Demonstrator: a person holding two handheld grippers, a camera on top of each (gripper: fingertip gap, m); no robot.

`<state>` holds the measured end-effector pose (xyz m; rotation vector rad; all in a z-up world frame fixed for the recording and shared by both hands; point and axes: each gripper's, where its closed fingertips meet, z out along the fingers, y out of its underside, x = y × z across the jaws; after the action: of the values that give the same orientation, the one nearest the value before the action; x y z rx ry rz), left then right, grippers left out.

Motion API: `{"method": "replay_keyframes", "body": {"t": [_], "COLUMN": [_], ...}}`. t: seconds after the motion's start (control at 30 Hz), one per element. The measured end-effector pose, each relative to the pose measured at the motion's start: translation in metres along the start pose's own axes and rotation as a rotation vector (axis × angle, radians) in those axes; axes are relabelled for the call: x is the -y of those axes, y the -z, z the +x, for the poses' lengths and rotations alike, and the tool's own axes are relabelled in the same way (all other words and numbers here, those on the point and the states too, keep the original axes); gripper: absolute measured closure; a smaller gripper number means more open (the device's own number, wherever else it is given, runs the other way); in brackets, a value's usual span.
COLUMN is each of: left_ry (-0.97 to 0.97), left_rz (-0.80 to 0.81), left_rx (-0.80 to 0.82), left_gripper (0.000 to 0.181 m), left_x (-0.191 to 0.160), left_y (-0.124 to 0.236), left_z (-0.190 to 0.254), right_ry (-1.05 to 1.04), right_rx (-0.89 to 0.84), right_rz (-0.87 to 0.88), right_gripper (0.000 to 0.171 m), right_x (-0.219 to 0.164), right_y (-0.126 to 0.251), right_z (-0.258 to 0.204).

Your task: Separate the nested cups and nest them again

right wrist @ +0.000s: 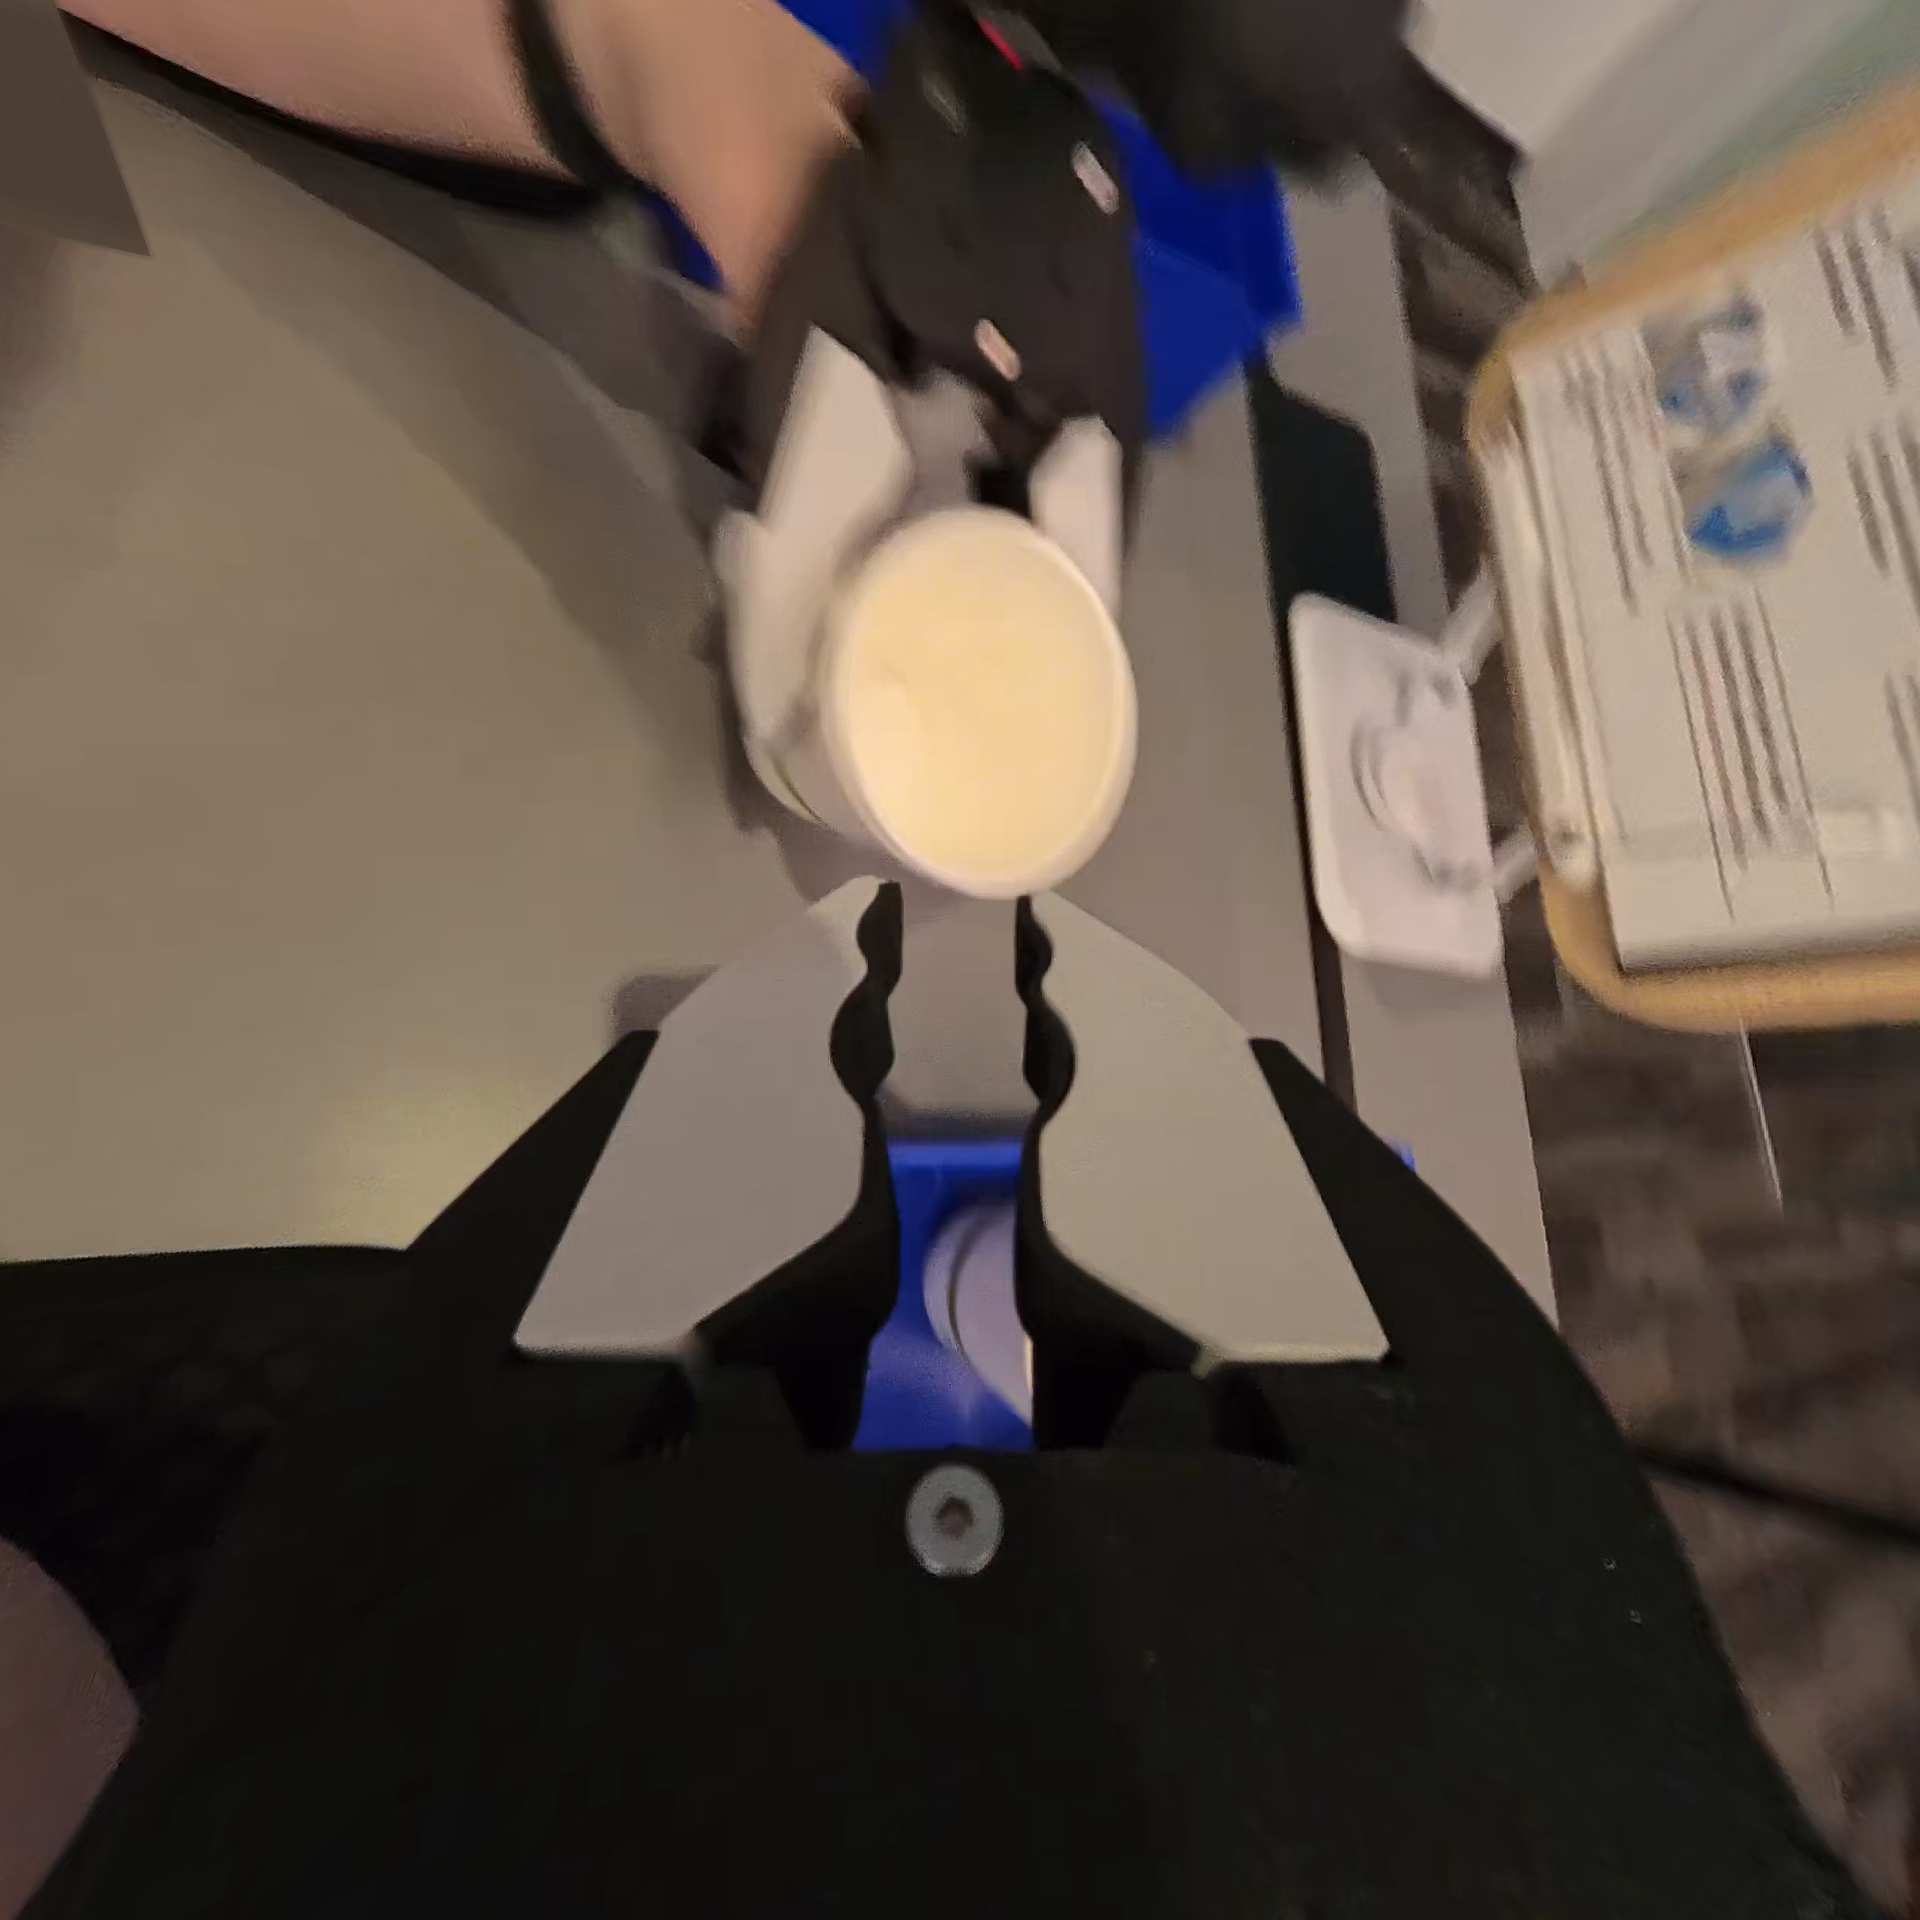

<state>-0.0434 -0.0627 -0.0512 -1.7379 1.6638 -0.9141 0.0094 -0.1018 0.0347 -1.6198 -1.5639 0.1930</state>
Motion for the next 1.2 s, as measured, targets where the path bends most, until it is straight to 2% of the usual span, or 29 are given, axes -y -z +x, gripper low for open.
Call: {"method": "replay_keyframes", "body": {"t": [0.07,0.13,0.43,0.73,0.9,0.97,1.13,1.2], "left_ry": [-0.003,-0.006,-0.035,-0.04,-0.075,-0.08,-0.094,-0.087], "left_rz": [-0.002,-0.001,-0.006,0.006,-0.044,-0.064,-0.096,-0.097], "left_rx": [-0.001,-0.002,-0.001,0.006,0.067,0.074,0.104,0.097], "left_gripper": [0.09,0.09,0.09,0.09,0.091,0.091,0.091,0.091], "left_x": [0.0,0.0,0.002,0.005,-0.003,-0.007,-0.013,-0.013], "left_y": [-0.001,0.0,0.001,0.0,0.0,-0.003,-0.005,-0.006], "left_z": [0.001,0.002,0.007,0.007,-0.002,-0.003,-0.008,-0.008], "right_ry": [0.093,0.129,0.07,0.044,0.028,0.009,-0.068,-0.126], "right_rx": [0.071,0.117,0.169,0.175,0.094,-0.001,-0.25,-0.323], "right_rz": [0.029,0.004,-0.103,-0.138,-0.05,-0.055,-0.062,-0.142], "right_gripper": [0.154,0.156,0.163,0.168,0.168,0.168,0.168,0.168], "right_x": [0.025,0.034,0.02,0.018,0.029,0.028,0.023,0.004], "right_y": [-0.013,-0.027,-0.061,-0.06,-0.037,-0.019,0.059,0.082], "right_z": [-0.02,-0.032,-0.034,-0.032,-0.019,-0.006,0.005,0.002]}}
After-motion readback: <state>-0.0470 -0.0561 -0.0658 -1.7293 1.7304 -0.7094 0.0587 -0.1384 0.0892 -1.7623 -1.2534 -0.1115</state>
